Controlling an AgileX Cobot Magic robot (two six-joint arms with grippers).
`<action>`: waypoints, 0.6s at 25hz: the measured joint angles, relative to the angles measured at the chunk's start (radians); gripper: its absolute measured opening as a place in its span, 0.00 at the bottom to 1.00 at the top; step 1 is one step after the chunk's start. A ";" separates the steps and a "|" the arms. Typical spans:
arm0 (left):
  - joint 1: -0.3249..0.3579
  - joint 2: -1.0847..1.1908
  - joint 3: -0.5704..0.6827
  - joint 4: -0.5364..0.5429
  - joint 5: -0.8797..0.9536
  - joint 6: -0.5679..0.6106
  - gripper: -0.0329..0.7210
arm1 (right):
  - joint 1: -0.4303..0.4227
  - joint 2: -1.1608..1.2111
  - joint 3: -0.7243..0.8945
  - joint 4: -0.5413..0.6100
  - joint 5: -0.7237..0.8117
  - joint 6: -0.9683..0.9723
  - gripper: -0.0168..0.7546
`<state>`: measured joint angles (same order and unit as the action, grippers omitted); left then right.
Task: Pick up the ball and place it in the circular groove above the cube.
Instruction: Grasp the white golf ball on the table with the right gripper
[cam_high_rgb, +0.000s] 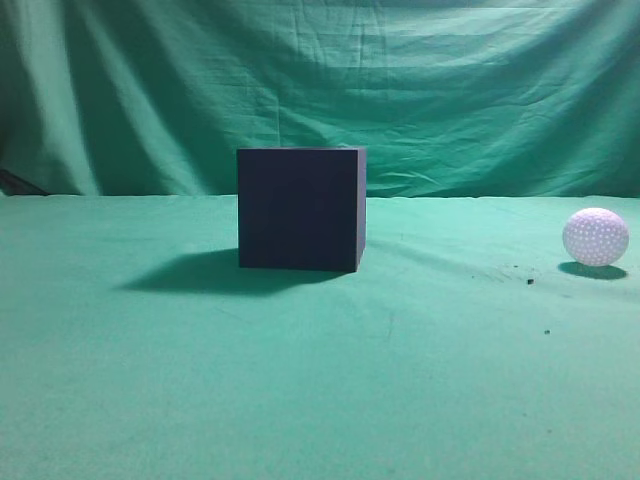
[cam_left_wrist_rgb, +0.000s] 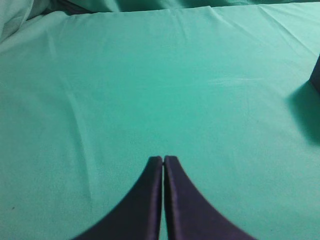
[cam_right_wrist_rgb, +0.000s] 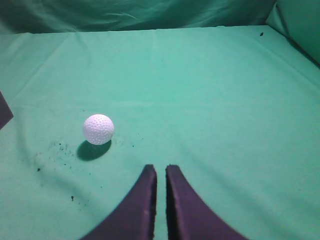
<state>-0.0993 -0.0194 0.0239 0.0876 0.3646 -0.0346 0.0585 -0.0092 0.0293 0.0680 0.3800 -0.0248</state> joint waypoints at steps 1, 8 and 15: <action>0.000 0.000 0.000 0.000 0.000 0.000 0.04 | 0.000 0.000 0.000 0.000 0.000 0.000 0.08; 0.000 0.000 0.000 0.000 0.000 0.000 0.04 | 0.000 0.000 0.000 0.000 0.000 0.000 0.08; 0.000 0.000 0.000 0.000 0.000 0.000 0.04 | 0.000 0.000 0.000 0.000 0.000 0.000 0.08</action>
<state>-0.0993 -0.0194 0.0239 0.0876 0.3646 -0.0346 0.0585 -0.0092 0.0293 0.0680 0.3800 -0.0248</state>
